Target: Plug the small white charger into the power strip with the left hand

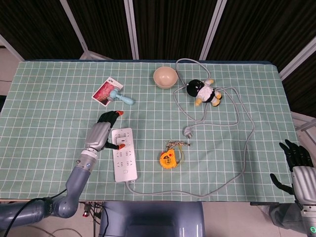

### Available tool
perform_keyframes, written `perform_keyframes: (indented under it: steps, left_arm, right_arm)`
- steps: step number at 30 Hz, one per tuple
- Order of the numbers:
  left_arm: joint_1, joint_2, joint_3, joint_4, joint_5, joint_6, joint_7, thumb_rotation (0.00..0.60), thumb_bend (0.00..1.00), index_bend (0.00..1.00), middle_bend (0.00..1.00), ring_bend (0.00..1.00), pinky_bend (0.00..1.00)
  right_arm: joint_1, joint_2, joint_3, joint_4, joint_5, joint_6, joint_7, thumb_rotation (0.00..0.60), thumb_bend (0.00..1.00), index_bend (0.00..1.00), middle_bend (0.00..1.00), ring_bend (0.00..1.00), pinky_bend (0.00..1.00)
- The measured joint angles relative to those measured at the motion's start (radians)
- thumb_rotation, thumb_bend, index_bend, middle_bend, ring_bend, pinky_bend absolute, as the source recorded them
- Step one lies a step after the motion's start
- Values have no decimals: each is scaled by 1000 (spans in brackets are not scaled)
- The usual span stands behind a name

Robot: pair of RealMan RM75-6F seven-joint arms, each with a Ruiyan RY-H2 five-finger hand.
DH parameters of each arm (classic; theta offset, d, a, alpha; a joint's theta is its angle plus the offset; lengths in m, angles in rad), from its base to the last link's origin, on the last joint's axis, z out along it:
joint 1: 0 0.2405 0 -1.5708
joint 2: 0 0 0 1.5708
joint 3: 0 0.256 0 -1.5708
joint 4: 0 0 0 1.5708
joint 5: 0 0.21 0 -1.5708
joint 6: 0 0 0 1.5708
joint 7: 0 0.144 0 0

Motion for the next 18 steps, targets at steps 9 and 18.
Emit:
perform_keyframes:
  steps: [9, 18]
  left_arm:
    - [16, -4, -95, -130, -81, -18, -190, 600, 376, 693, 805, 804, 933]
    - [-27, 31, -143, -192, -283, -178, -247, 600, 367, 881, 1000, 998, 1000]
  right_arm:
    - [0, 1, -1, 0, 0, 0, 1, 600, 348, 69, 0, 0, 0]
    - [0, 3, -1, -1, 3, -4, 5, 600, 348, 69, 0, 0, 0]
